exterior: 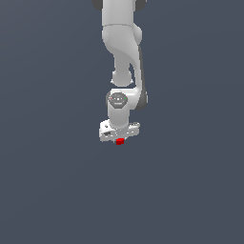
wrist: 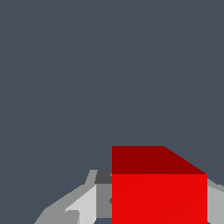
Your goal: Pick up the red cube and move it to a goal position.
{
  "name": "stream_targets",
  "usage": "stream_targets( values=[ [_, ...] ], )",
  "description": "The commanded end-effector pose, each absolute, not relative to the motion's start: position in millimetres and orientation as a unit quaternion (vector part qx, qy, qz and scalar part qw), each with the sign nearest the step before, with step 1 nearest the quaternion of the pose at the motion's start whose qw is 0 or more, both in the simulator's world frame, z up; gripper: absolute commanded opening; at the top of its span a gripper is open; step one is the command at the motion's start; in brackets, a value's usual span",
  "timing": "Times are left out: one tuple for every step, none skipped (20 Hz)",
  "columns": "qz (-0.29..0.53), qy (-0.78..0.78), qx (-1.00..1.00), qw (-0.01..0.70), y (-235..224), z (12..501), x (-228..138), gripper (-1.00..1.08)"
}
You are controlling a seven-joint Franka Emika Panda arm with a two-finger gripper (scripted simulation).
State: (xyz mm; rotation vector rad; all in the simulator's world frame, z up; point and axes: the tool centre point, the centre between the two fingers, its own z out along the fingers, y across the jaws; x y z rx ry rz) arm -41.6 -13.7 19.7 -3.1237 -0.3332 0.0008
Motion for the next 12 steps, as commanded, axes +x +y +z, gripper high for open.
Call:
stream_targets(
  values=[
    [0.000, -0.106, -0.994, 0.000, -13.6, 20.0, -41.4, -1.00],
    [0.000, -0.106, -0.994, 0.000, -13.6, 20.0, -41.4, -1.00],
    [0.000, -0.106, -0.994, 0.000, -13.6, 20.0, -41.4, -1.00],
    [0.000, -0.106, -0.994, 0.000, -13.6, 20.0, -41.4, -1.00],
    [0.000, -0.106, -0.994, 0.000, -13.6, 20.0, -41.4, -1.00],
    [0.000, -0.106, -0.994, 0.000, -13.6, 20.0, -41.4, -1.00],
    [0.000, -0.106, -0.994, 0.000, -14.0, 19.7, -41.6, -1.00],
    [0.000, -0.106, -0.994, 0.000, -14.0, 20.0, -41.5, -1.00],
    [0.000, -0.106, -0.994, 0.000, -13.9, 20.8, -41.3, -1.00],
    [0.000, -0.106, -0.994, 0.000, -13.7, 22.3, -40.8, -1.00],
    [0.000, -0.106, -0.994, 0.000, -13.5, 24.3, -40.2, -1.00],
    [0.000, -0.106, -0.994, 0.000, -13.3, 27.0, -39.4, -1.00]
  ],
)
